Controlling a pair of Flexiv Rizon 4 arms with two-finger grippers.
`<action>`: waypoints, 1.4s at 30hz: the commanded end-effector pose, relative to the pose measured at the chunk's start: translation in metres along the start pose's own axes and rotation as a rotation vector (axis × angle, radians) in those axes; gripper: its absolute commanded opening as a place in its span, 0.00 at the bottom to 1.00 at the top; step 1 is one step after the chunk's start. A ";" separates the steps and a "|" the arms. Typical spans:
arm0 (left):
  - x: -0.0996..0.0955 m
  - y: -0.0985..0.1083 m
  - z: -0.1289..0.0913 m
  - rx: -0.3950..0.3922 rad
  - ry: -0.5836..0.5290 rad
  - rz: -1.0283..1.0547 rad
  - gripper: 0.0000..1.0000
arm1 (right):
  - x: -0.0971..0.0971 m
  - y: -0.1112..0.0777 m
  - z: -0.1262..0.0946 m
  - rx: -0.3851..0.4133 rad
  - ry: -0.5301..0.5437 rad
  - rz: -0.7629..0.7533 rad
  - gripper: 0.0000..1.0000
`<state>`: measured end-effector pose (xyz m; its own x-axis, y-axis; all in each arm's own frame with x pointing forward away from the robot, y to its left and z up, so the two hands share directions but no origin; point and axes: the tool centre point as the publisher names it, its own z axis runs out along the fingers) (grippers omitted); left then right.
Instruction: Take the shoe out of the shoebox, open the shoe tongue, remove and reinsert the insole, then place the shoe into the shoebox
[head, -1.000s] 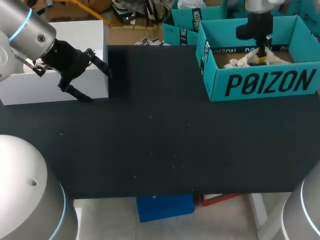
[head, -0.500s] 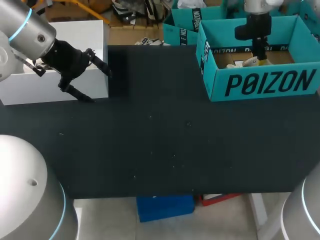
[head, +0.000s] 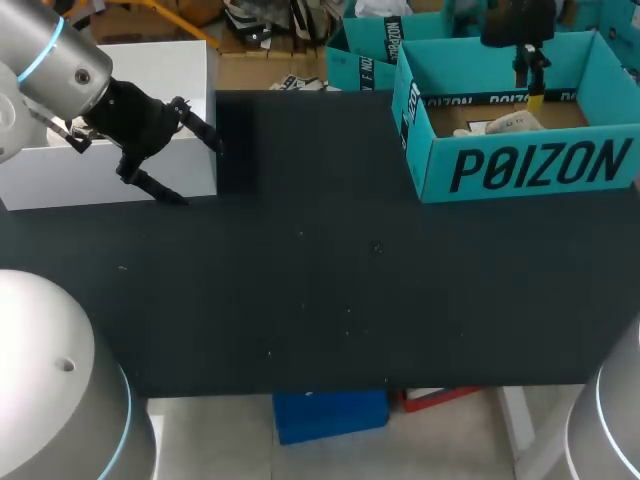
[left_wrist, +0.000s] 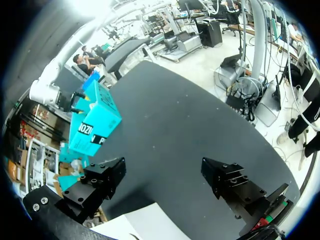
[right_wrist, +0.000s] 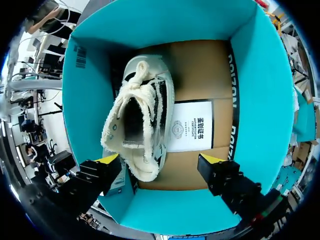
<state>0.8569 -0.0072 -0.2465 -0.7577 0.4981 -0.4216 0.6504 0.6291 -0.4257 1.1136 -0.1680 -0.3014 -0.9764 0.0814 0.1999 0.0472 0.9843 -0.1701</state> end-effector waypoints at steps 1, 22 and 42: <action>0.001 -0.001 -0.001 -0.003 0.000 0.002 1.00 | 0.021 -0.007 -0.040 -0.032 -0.037 0.072 1.00; 0.001 -0.001 -0.001 -0.003 0.000 0.002 1.00 | 0.151 0.041 -0.124 -0.191 -0.195 0.780 1.00; 0.001 -0.001 -0.001 -0.003 0.000 0.002 1.00 | 0.261 0.141 -0.089 -0.370 -0.316 1.006 1.00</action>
<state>0.8569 -0.0073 -0.2465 -0.7577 0.4982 -0.4216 0.6504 0.6290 -0.4257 0.9027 -0.0145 -0.1792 -0.4841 0.8748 -0.0181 0.8749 0.4843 0.0090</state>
